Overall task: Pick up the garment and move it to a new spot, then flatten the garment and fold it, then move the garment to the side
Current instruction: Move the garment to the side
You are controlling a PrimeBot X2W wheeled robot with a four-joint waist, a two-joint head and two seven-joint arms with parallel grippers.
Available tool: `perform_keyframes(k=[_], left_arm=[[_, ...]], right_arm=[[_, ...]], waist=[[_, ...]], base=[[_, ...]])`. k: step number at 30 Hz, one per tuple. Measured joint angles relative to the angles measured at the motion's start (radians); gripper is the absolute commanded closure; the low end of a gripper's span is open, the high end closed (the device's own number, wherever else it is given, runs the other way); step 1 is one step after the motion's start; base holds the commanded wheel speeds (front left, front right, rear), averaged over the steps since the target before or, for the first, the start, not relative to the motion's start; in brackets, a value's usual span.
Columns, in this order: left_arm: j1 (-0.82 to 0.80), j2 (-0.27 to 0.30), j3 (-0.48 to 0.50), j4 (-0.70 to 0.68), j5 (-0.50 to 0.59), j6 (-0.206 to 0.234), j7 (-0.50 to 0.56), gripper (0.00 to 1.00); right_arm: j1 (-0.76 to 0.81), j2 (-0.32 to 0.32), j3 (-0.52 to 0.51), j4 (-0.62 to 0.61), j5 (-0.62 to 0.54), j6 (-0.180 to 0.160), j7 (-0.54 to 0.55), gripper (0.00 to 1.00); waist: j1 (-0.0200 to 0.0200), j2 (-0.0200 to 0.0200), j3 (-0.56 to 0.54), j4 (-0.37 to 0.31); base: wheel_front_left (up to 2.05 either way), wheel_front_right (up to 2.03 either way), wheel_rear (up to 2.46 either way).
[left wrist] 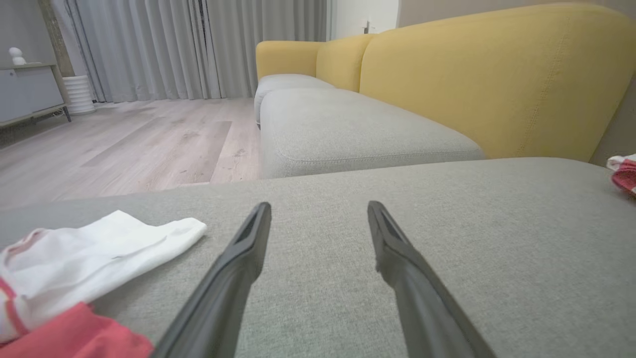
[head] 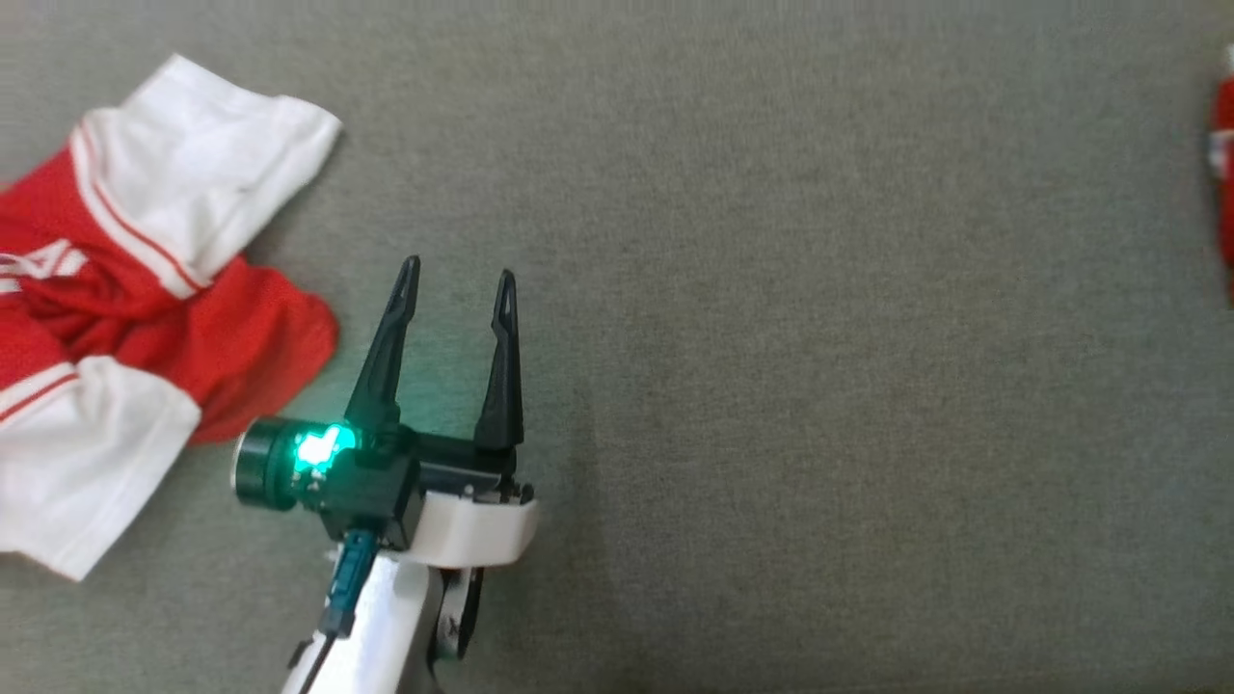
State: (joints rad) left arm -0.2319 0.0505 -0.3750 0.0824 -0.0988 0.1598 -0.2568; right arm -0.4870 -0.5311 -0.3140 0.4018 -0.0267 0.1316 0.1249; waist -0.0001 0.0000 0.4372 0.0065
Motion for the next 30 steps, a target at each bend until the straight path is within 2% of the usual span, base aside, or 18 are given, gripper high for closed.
perform_keyframes(k=[7, 9, 19, 25, 30], left_arm=[[0.102, 0.000, -0.002, 0.018, -0.026, 0.012, 0.000, 0.00], [0.119, 0.000, -0.004, 0.023, -0.026, 0.016, 0.000, 0.00], [0.308, 0.001, -0.003, 0.043, -0.057, 0.057, 0.000, 0.00], [0.377, 0.002, 0.016, 0.013, -0.072, 0.060, 0.000, 0.00], [0.418, 0.002, 0.042, -0.026, -0.071, 0.066, 0.000, 0.00]], right_arm=[[0.138, 0.172, 0.053, -0.051, -0.004, 0.000, -0.099, 0.00], [0.164, 0.191, 0.072, -0.053, 0.004, 0.000, -0.117, 0.00], [0.405, 0.408, 0.282, -0.024, 0.123, 0.000, -0.332, 0.00], [0.491, 0.463, 0.362, -0.066, 0.164, 0.000, -0.373, 0.00], [0.567, 0.475, 0.368, -0.219, 0.188, 0.000, -0.376, 0.00]], waist=[[-0.0001, 0.0000, -0.129, 0.019], [-0.0001, 0.0000, -0.151, 0.022], [-0.0004, 0.0001, -0.378, 0.048], [-0.0002, 0.0001, -0.485, 0.061], [-0.0003, 0.0001, -0.543, 0.065]], base=[[0.00, 0.00, 0.00], [0.00, 0.00, 0.00], [0.00, 0.00, 0.00], [0.00, 0.00, 0.00], [0.00, 0.00, 0.00]])
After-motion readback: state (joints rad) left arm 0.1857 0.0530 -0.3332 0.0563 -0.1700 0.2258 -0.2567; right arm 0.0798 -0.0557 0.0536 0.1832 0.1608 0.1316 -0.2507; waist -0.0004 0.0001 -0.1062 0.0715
